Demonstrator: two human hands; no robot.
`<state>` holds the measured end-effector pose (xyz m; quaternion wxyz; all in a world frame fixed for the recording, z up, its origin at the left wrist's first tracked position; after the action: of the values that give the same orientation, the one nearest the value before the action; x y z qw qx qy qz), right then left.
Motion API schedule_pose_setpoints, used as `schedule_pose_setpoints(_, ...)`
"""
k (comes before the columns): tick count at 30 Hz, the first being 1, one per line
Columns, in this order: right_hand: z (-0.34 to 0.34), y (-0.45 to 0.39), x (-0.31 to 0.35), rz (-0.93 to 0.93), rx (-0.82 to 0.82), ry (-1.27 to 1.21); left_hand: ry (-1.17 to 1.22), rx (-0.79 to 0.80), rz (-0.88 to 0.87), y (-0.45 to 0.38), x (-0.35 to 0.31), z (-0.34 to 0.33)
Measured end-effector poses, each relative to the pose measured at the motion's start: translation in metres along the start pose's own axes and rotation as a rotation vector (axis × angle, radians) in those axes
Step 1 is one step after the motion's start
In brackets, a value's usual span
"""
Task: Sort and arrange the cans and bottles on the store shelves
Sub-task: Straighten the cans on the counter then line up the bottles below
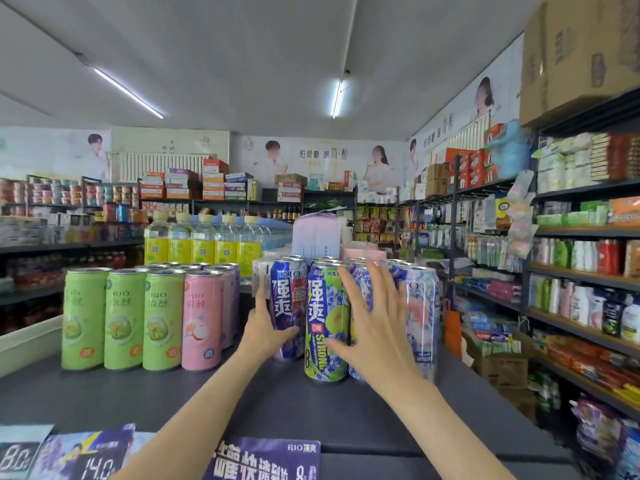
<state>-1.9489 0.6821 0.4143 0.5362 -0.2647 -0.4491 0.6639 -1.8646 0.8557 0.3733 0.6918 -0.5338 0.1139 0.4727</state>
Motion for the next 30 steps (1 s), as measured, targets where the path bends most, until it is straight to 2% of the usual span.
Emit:
schedule_pose_setpoints(4,-0.024,-0.005,0.001,0.009,-0.021,0.11,0.044,0.033,-0.034,-0.009,0.006,-0.009)
schedule_pose_setpoints(7,-0.022,-0.014,0.001,0.026,-0.042,0.102,0.043,0.039,-0.06,-0.014,0.002,-0.003)
schedule_pose_setpoints(11,-0.025,-0.006,0.003,0.028,0.055,0.033,0.037,0.087,-0.097,0.002,-0.007,0.003)
schedule_pose_setpoints(18,-0.024,-0.004,0.002,0.01,0.041,0.034,0.047,0.098,-0.162,0.028,-0.027,0.014)
schedule_pose_setpoints(30,-0.021,-0.003,0.004,0.011,-0.016,0.052,0.107,0.148,-0.128,0.035,-0.021,0.011)
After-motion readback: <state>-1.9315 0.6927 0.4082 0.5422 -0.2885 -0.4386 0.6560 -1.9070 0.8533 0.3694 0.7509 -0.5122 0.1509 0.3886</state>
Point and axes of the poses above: each hand's wrist, its own y-axis away from the middle knuckle, its own z-axis out of the back of the hand, x = y × z, the point moved 8 cm from there along -y, towards the middle knuckle, and after that the axes turned 12 degrees about -z, right-handed, at the moved point
